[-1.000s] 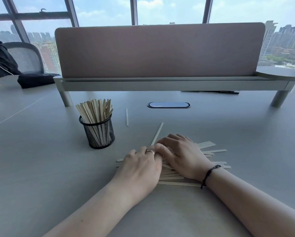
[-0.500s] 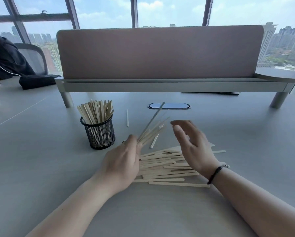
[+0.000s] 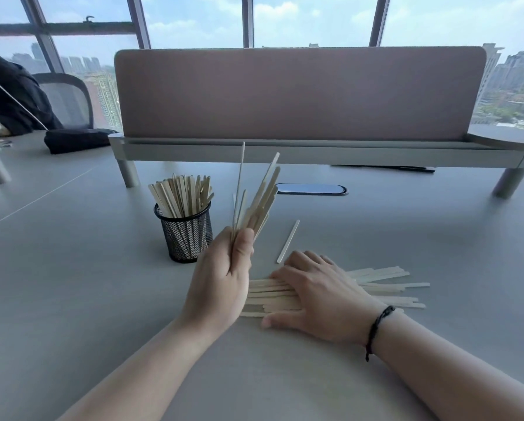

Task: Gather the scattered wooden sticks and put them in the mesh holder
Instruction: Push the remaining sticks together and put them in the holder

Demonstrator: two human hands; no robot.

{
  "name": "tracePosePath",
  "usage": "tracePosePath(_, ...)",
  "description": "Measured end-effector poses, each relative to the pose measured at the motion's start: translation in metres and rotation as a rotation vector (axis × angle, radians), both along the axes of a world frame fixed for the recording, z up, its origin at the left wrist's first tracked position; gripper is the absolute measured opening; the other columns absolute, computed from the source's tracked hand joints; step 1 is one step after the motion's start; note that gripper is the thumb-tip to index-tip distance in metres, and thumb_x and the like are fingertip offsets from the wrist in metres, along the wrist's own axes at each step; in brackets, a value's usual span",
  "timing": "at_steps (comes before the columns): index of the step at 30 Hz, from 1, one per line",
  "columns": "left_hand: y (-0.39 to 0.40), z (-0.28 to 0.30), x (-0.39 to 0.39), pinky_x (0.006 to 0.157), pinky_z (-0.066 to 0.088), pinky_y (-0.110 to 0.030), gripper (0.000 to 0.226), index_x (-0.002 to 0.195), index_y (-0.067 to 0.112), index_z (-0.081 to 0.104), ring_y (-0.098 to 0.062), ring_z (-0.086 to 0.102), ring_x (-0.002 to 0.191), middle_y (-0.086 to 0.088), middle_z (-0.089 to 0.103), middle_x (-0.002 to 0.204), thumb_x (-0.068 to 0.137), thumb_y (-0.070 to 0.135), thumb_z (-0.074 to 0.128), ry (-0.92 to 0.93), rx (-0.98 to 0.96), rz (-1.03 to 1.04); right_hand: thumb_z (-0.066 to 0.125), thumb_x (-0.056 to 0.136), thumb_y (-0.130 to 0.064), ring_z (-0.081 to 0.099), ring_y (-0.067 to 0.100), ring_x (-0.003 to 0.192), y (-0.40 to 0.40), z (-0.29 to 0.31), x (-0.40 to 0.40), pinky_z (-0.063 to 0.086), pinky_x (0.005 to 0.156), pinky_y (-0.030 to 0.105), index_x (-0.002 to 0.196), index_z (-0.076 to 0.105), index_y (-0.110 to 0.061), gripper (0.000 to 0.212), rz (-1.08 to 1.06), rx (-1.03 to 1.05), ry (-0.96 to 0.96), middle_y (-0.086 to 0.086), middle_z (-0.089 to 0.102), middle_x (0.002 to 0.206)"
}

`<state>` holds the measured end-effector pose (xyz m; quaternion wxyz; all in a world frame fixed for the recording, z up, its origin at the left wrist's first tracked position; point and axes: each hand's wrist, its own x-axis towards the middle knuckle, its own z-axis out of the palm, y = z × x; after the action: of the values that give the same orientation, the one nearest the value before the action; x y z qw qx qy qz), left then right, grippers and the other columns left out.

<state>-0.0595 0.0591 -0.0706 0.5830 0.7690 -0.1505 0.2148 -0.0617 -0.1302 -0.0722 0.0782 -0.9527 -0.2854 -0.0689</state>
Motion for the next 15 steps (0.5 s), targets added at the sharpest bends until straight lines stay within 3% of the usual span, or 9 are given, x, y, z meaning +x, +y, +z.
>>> tracePosePath(3, -0.001, 0.002, -0.001, 0.053, 0.027, -0.031, 0.050, 0.070, 0.032, 0.043, -0.017, 0.034, 0.049, 0.010, 0.038, 0.057, 0.092, 0.077, 0.035, -0.028, 0.031, -0.003, 0.037, 0.074, -0.090, 0.048, 0.015, 0.108, 0.000, -0.001, 0.003, 0.038, 0.093, 0.030, 0.118, 0.054, -0.031, 0.076, -0.002, 0.024, 0.004, -0.010, 0.051, 0.110)
tracePosePath(6, -0.002, 0.008, -0.007, 0.049, 0.033, -0.036, 0.062, 0.075, 0.020, 0.050, -0.017, 0.037, 0.050, 0.007, 0.039, 0.056, 0.091, 0.078, 0.036, -0.081, 0.133, 0.045, 0.042, 0.073, -0.088, 0.048, 0.014, 0.097, 0.001, 0.002, 0.002, 0.032, 0.078, 0.027, 0.106, 0.050, -0.028, 0.069, -0.008, 0.034, 0.012, -0.012, 0.046, 0.099)
tracePosePath(9, -0.004, 0.013, -0.013, 0.049, 0.030, -0.016, 0.038, 0.077, 0.028, 0.053, -0.008, 0.037, 0.050, 0.013, 0.042, 0.053, 0.089, 0.064, 0.048, -0.108, 0.172, 0.061, 0.043, 0.073, -0.089, 0.043, 0.013, 0.083, 0.002, 0.004, 0.003, 0.031, 0.071, 0.028, 0.095, 0.045, -0.027, 0.066, -0.027, 0.038, 0.027, -0.012, 0.047, 0.090)
tracePosePath(12, -0.006, 0.014, -0.015, 0.048, 0.028, -0.013, 0.033, 0.085, 0.025, 0.063, -0.007, 0.034, 0.047, 0.013, 0.040, 0.050, 0.089, 0.057, 0.053, -0.116, 0.190, 0.084, 0.040, 0.072, -0.090, 0.046, 0.016, 0.075, 0.004, 0.003, 0.006, 0.036, 0.064, 0.033, 0.088, 0.043, -0.024, 0.068, -0.044, 0.015, 0.009, -0.011, 0.050, 0.081)
tracePosePath(15, -0.006, 0.011, -0.013, 0.046, 0.026, -0.023, 0.049, 0.062, 0.024, 0.038, -0.009, 0.028, 0.046, 0.001, 0.031, 0.050, 0.093, 0.060, 0.052, -0.109, 0.144, 0.081, 0.036, 0.070, -0.093, 0.053, 0.021, 0.074, 0.007, 0.001, 0.008, 0.042, 0.064, 0.037, 0.085, 0.044, -0.022, 0.073, -0.060, -0.024, -0.021, -0.006, 0.055, 0.079)
